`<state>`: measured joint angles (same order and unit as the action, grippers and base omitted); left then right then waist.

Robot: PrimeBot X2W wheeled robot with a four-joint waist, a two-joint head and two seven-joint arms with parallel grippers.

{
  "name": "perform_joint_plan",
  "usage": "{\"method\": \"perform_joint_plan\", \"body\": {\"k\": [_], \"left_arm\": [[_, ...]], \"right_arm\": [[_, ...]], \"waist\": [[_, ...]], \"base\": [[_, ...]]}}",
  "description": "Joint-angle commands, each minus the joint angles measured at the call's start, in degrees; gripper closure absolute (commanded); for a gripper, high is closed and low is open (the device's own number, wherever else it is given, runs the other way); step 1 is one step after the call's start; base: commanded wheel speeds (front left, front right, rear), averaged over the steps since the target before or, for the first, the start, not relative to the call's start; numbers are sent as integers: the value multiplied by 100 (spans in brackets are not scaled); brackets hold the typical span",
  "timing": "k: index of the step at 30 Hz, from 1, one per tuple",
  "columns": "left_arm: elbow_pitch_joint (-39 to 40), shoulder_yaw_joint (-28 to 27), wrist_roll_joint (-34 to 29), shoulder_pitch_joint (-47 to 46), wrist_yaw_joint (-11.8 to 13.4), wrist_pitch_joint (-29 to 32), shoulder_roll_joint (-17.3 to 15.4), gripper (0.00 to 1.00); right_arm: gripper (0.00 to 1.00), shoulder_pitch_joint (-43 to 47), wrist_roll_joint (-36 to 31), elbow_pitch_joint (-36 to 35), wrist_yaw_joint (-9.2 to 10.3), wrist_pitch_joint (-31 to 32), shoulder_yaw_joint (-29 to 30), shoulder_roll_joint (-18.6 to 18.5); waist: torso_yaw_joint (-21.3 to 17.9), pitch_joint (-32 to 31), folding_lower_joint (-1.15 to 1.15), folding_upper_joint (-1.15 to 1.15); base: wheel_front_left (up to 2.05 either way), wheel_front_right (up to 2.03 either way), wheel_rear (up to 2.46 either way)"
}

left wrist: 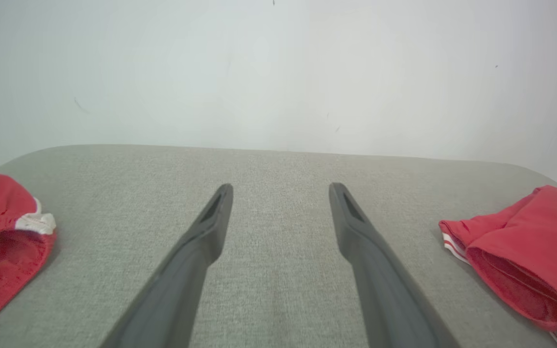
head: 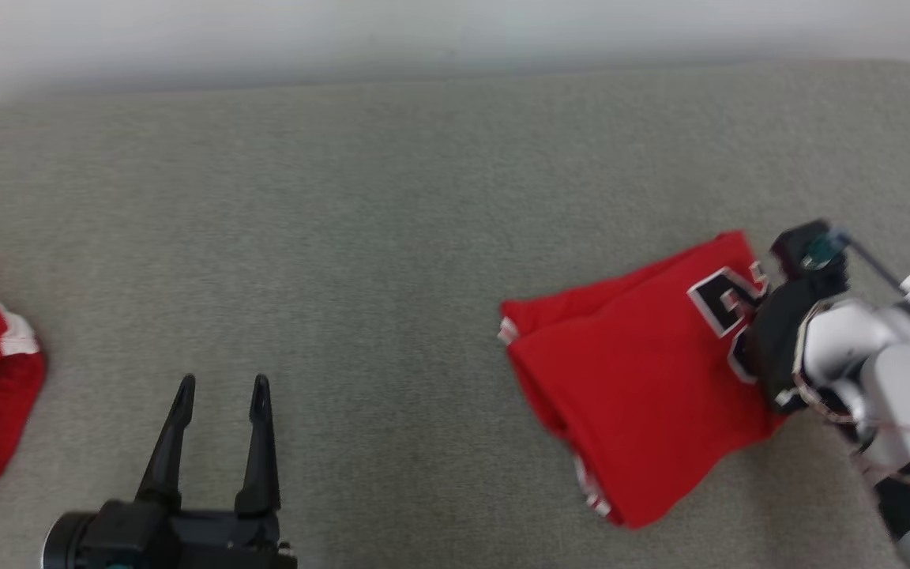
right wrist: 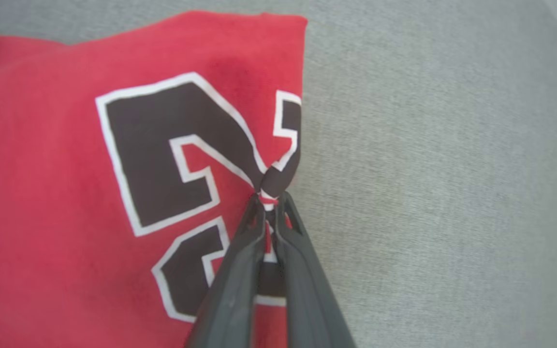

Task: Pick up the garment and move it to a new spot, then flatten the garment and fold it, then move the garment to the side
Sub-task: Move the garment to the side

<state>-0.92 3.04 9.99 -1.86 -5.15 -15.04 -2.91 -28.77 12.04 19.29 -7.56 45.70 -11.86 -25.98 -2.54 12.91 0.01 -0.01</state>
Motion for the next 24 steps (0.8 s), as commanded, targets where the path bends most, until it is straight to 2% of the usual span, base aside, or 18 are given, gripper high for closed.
{"method": "perform_joint_plan", "body": {"k": [1, 11, 14, 18, 24], "left_arm": [[87, 27, -94, -202, -45, -16, -27, 0], [720, 229, -454, -893, -155, -17, -391, 0], [825, 270, -492, -990, -168, -17, -471, 0], [1035, 370, -542, -1160, -191, 97, -596, 0], [1299, 405, -545, -1245, -177, 250, -738, 0]], "right_arm": [[100, -318, -35, 125, 16, -108, -4, -104], [100, -1621, -343, 1034, 16, -600, 518, -433], [100, -1794, -431, 1218, 16, -777, 769, -437], [100, -2134, -617, 1641, 16, -1208, 1431, -276], [100, -2551, -1291, 2010, 16, -1889, 1927, -196]], "waist": [[-594, 580, -1, 1], [-1489, 1701, -1, 1], [-1595, 1854, -1, 1], [-1760, 2134, -1, 1], [-1872, 2346, -1, 1]], "base": [[0, 0, 0], [0, 0, 0], [0, 0, 0], [0, 0, 0], [0, 0, 0]]}}
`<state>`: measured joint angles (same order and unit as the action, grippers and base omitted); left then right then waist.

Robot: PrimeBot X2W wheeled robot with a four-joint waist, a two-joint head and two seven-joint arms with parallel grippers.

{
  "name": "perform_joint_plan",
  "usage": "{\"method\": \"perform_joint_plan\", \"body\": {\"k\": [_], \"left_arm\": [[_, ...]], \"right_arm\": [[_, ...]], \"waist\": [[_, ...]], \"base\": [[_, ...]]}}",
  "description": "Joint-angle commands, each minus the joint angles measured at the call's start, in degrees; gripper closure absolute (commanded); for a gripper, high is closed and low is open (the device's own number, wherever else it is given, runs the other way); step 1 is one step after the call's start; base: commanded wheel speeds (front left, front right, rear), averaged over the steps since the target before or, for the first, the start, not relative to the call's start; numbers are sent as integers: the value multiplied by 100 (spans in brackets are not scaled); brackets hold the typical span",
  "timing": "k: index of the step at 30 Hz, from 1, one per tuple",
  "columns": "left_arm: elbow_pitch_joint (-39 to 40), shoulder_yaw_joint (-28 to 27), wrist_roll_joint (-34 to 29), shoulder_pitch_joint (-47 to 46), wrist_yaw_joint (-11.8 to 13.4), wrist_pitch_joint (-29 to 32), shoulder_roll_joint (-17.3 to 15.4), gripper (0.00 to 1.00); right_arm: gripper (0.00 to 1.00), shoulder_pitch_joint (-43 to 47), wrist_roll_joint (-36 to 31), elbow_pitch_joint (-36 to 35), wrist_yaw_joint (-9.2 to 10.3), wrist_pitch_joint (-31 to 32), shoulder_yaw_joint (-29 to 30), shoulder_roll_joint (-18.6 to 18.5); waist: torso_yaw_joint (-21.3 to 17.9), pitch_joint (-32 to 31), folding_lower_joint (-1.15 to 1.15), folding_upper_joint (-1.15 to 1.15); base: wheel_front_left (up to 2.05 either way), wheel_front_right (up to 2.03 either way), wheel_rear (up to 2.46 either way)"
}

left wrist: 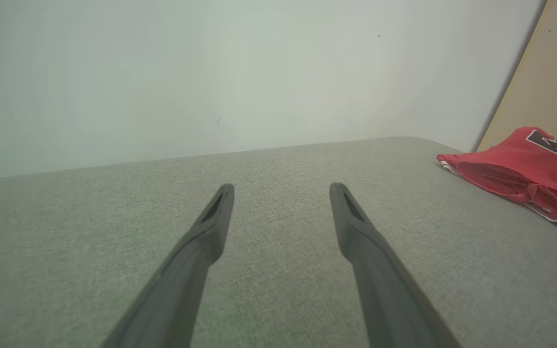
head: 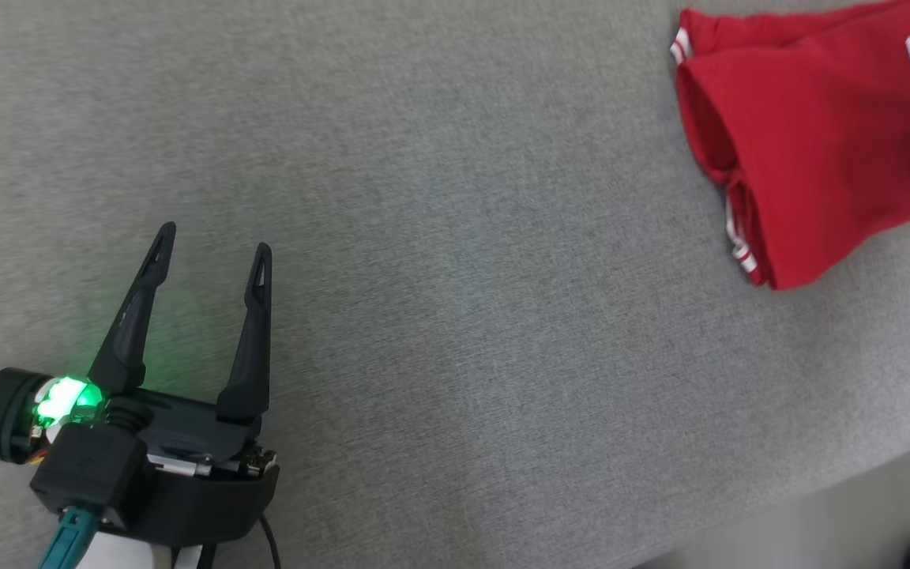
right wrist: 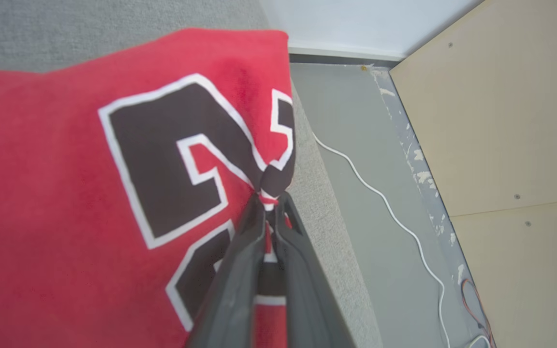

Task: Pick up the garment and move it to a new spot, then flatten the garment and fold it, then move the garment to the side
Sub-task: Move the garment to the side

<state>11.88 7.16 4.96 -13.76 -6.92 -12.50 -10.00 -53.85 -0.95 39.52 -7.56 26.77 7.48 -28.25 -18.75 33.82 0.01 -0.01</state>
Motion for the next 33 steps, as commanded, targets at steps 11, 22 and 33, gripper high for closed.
{"method": "perform_joint_plan", "body": {"k": [11, 22, 33], "left_arm": [[-2, 76, 53, 74, 55, 35, -5, 0], [-331, 197, 185, 123, 115, -118, 168, 0], [-1057, 16, 383, 662, 391, -269, 481, 0]], "right_arm": [[100, -316, -1034, 187, 16, -742, 410, -99], [0, -121, -1414, 221, 16, -1236, 642, 212], [0, 1073, -593, -177, 16, -2404, 159, 475]], "waist": [[-123, 305, -1, 1], [105, -122, -1, 1], [707, -1657, -1, 1]], "base": [[0, 0, 0], [0, 0, 0], [0, 0, 0]]}}
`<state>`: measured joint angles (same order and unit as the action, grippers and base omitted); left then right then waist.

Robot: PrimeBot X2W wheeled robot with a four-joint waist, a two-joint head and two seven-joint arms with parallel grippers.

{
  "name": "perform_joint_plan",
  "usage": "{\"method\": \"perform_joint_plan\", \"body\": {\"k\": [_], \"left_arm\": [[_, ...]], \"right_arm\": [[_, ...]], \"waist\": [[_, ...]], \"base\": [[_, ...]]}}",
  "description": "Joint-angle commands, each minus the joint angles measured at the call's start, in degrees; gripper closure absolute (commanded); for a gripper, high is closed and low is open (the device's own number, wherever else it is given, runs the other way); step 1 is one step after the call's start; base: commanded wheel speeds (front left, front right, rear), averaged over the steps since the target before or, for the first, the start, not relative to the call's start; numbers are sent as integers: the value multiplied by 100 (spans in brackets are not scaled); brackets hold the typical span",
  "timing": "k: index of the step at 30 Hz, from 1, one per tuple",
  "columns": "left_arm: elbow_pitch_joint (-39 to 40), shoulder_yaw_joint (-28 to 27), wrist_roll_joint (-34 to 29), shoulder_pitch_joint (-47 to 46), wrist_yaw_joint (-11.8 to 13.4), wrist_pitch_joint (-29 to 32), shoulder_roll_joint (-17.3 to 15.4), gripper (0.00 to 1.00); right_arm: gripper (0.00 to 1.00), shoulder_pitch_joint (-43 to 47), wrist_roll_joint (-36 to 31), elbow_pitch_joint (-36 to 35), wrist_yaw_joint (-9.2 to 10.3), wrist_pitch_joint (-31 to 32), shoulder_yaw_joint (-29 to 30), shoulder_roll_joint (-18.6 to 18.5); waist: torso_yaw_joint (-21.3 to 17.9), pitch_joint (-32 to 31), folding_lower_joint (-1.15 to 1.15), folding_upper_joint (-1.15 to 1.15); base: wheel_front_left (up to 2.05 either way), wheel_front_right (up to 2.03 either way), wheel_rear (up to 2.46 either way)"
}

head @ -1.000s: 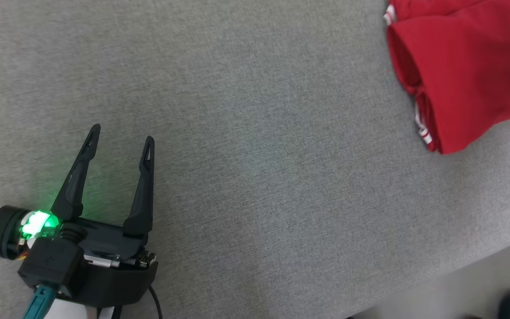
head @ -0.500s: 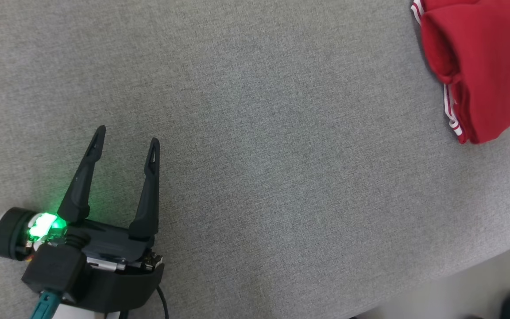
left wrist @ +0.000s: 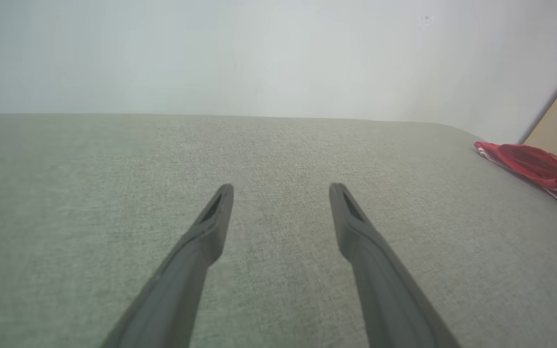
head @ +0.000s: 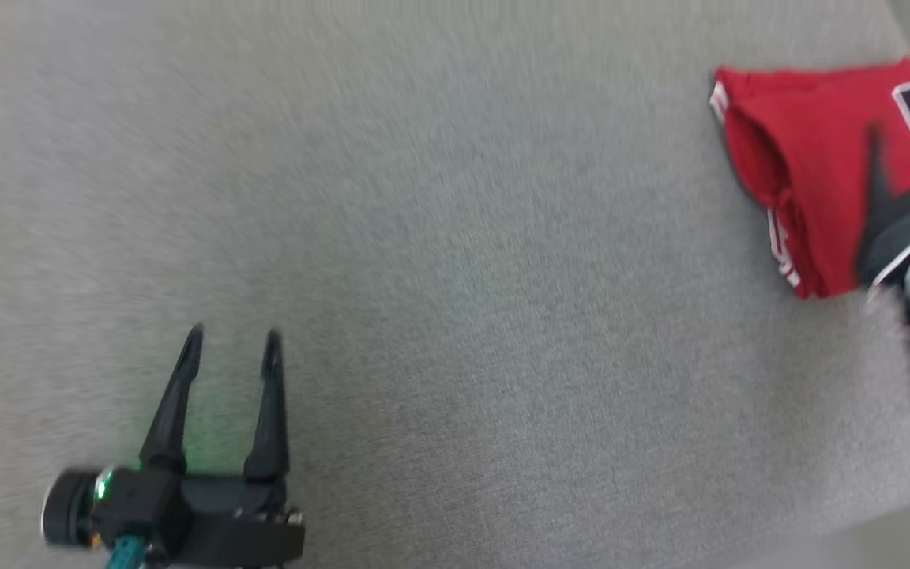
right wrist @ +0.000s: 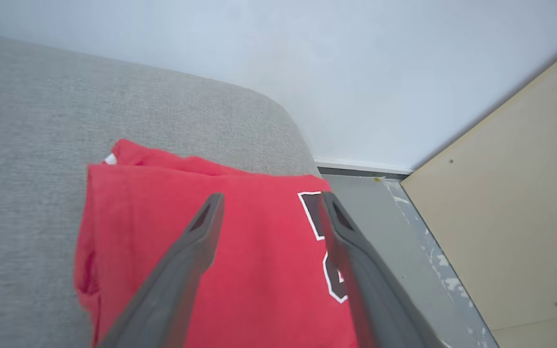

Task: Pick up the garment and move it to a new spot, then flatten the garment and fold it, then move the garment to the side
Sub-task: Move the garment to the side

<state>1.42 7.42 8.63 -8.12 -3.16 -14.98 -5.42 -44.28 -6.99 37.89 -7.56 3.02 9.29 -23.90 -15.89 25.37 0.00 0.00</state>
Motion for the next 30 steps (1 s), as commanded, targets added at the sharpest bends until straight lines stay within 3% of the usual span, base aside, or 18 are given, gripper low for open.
{"method": "perform_joint_plan", "body": {"k": [1, 10, 16, 24, 30], "left_arm": [[-50, -46, 3, 219, 53, -21, 49, 0], [-334, -411, 37, 1066, 263, -20, 191, 0], [-532, -677, 152, 1329, 420, -21, 232, 0], [-802, -961, 310, 1505, 420, -21, 255, 0], [-848, -1027, 224, 1640, 253, -22, 256, 0]], "right_arm": [[0, 292, 211, -118, 16, -122, -56, 96], [0, 2348, 977, -1876, 16, -385, -255, 650], [0, 3464, 1000, -3023, 16, -444, -286, 1332], [0, 4270, 1079, -3477, 16, -577, -300, 1986], [0, 4678, 1039, -3220, 16, -719, -499, 2096]], "waist": [[473, -971, 0, 0], [908, -2085, 0, 0], [1107, -2369, 0, 0], [1238, -2592, 0, 0], [1294, -2756, 0, 0]], "base": [[0, 0, 0], [0, 0, 0], [0, 0, 0], [0, 0, 0], [0, 0, 0]]}}
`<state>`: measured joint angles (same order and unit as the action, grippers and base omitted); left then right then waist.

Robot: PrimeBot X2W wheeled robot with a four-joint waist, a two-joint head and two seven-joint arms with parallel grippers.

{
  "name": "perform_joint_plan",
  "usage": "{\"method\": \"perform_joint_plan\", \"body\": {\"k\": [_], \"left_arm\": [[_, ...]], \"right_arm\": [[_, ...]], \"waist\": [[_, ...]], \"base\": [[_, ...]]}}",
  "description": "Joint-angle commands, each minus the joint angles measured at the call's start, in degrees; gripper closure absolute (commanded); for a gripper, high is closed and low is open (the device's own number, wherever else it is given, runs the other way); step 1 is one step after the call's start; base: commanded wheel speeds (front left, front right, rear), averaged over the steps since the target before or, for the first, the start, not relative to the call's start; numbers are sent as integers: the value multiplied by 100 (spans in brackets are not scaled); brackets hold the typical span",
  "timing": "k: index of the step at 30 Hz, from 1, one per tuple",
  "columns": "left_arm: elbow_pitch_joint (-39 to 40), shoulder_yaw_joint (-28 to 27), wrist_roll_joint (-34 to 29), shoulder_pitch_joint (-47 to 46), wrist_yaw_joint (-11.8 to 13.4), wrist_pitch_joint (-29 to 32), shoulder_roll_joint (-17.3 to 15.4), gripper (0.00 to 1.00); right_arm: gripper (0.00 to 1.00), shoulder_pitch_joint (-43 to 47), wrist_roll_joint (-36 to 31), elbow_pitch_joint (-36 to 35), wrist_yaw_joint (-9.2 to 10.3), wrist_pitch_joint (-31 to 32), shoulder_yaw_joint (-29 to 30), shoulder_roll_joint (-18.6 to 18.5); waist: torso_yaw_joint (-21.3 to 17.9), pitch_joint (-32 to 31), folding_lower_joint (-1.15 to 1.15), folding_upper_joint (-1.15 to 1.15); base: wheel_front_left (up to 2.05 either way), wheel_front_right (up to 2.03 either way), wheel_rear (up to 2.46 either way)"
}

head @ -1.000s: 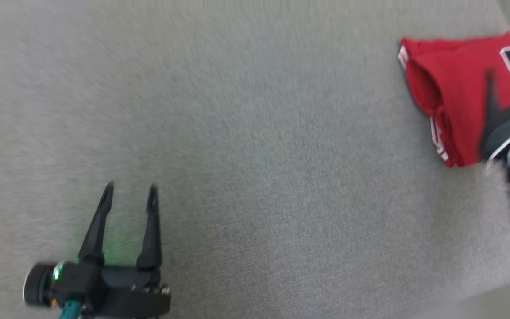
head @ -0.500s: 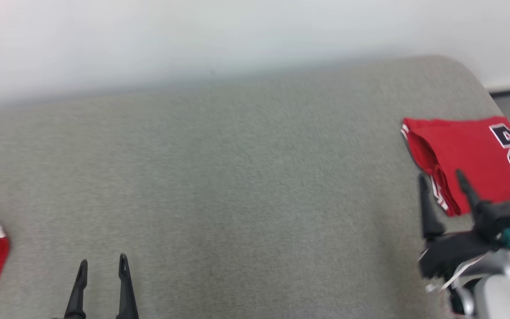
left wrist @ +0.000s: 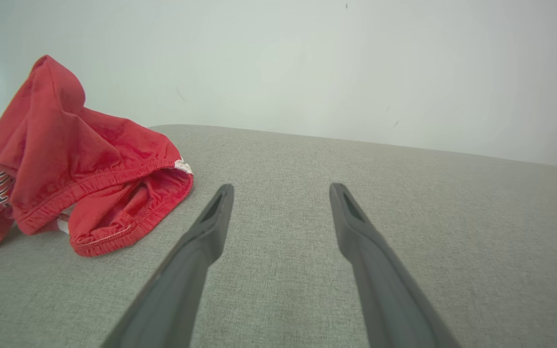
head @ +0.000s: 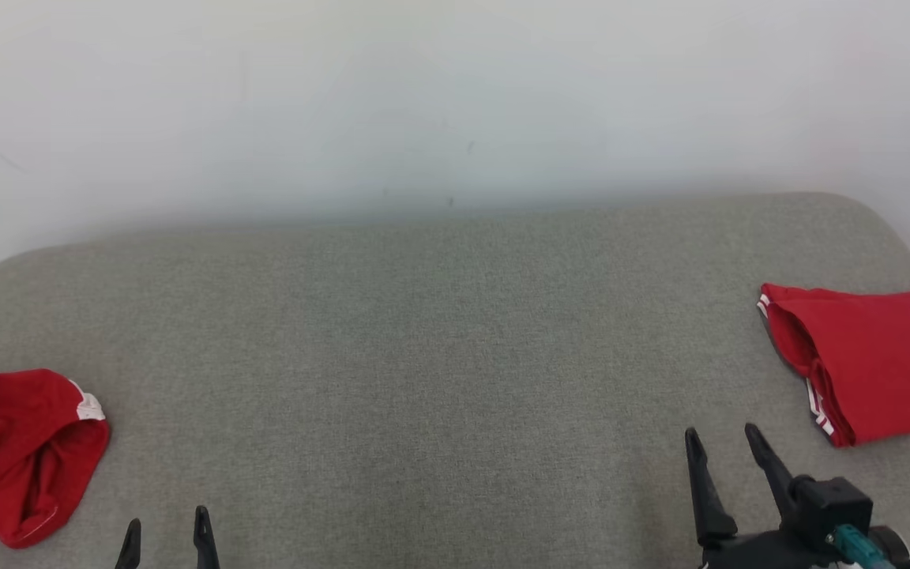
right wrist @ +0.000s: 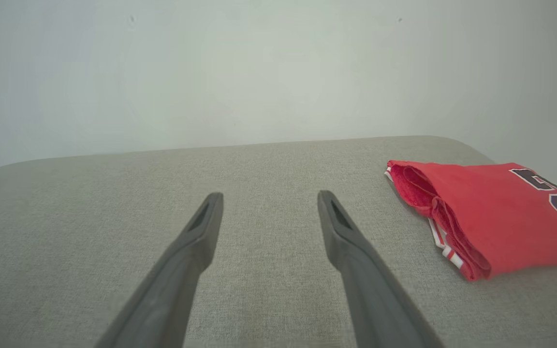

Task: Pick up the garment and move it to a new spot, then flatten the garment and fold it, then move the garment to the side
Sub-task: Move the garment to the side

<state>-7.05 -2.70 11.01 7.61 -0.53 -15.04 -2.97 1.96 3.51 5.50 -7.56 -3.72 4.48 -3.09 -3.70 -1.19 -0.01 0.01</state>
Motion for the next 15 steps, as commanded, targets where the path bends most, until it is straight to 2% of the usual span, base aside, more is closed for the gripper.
{"method": "perform_joint_plan", "body": {"k": [1, 9, 15], "left_arm": [[23, -22, -22, 73, -53, -16, 10, 0], [111, 125, -108, 70, -285, -16, 12, 0], [135, 169, -170, -28, -240, -16, 12, 0]], "right_arm": [[0, 96, -27, 83, 16, -54, -41, 22], [0, 146, 9, 422, 16, -222, -60, 29], [0, 48, -7, 516, 16, -305, 71, 31]], "waist": [[75, -111, 1, -1], [-21, -130, 1, -1], [-100, -75, 1, -1]], "base": [[0, 0, 0], [0, 0, 0], [0, 0, 0]]}}
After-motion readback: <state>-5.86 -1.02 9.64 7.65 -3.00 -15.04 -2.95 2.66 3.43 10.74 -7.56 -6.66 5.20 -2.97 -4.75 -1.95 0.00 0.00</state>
